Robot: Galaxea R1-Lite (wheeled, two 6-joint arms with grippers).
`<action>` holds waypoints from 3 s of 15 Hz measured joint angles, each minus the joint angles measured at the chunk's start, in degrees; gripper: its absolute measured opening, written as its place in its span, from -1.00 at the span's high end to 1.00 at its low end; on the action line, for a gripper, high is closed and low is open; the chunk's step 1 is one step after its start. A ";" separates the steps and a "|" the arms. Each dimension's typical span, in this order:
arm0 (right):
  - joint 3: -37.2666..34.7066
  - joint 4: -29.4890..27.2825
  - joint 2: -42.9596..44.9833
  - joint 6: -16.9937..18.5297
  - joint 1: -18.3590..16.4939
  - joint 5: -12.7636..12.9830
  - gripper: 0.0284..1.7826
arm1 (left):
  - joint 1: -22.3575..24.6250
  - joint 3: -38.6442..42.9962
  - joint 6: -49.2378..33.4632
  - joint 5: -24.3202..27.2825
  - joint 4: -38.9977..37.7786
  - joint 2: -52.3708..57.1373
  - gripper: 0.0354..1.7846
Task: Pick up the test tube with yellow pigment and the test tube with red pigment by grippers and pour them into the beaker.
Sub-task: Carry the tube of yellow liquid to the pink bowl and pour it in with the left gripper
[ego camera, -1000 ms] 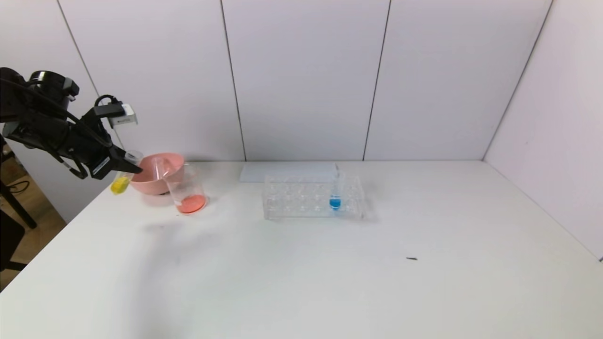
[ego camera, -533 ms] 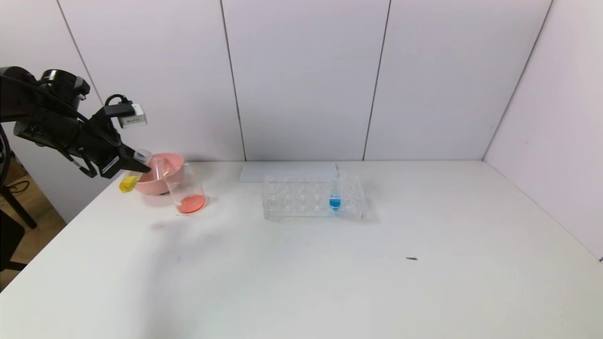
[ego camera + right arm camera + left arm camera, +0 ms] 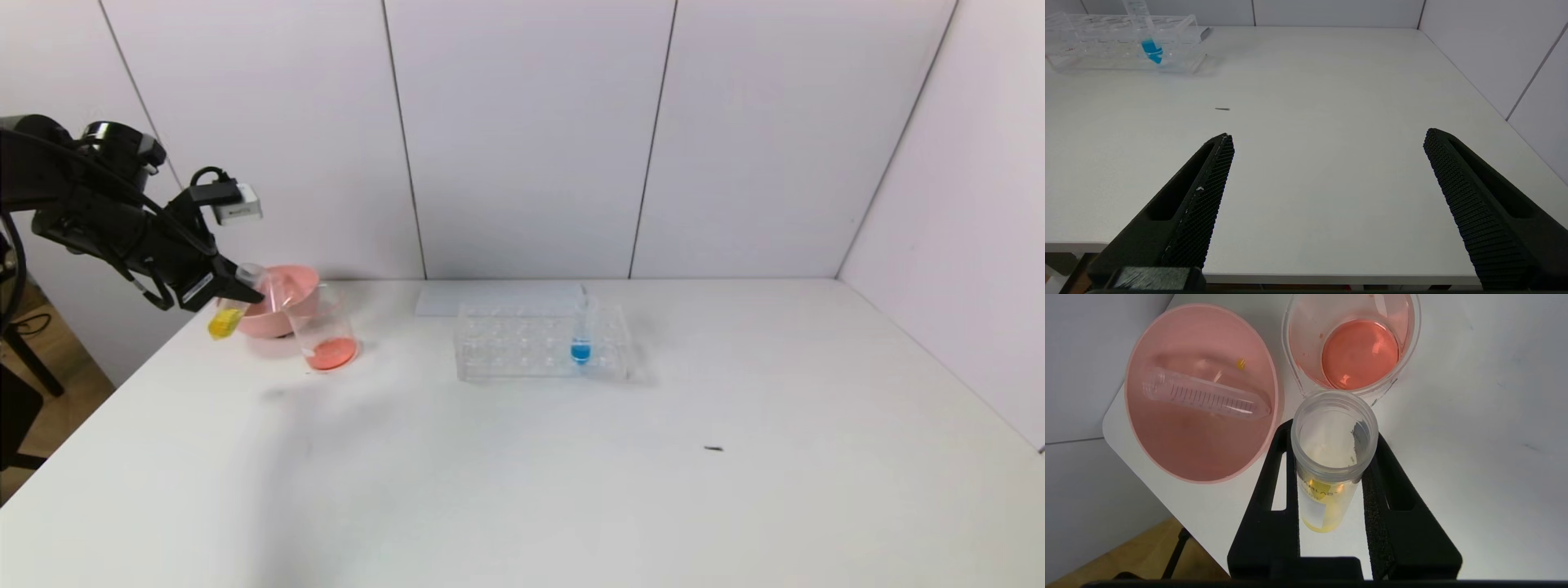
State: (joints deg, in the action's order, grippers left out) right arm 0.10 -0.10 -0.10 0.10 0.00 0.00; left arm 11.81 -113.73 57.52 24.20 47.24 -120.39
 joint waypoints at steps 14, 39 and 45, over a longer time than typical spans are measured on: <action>0.00 0.00 0.00 0.00 0.00 0.00 -0.91 | -2.69 -0.52 -1.82 -4.61 -0.77 -0.61 0.52; 0.00 0.00 0.00 0.00 0.00 0.00 -0.91 | -0.95 -0.24 4.44 -1.90 -7.52 -1.68 0.52; 0.00 0.00 -0.01 -0.02 0.00 0.00 -0.91 | -1.90 -0.46 7.08 -2.29 -7.88 -2.04 0.52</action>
State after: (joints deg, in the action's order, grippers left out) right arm 0.10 -0.10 -0.11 0.07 0.00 0.00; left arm 9.91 -114.19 64.60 21.91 39.36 -122.43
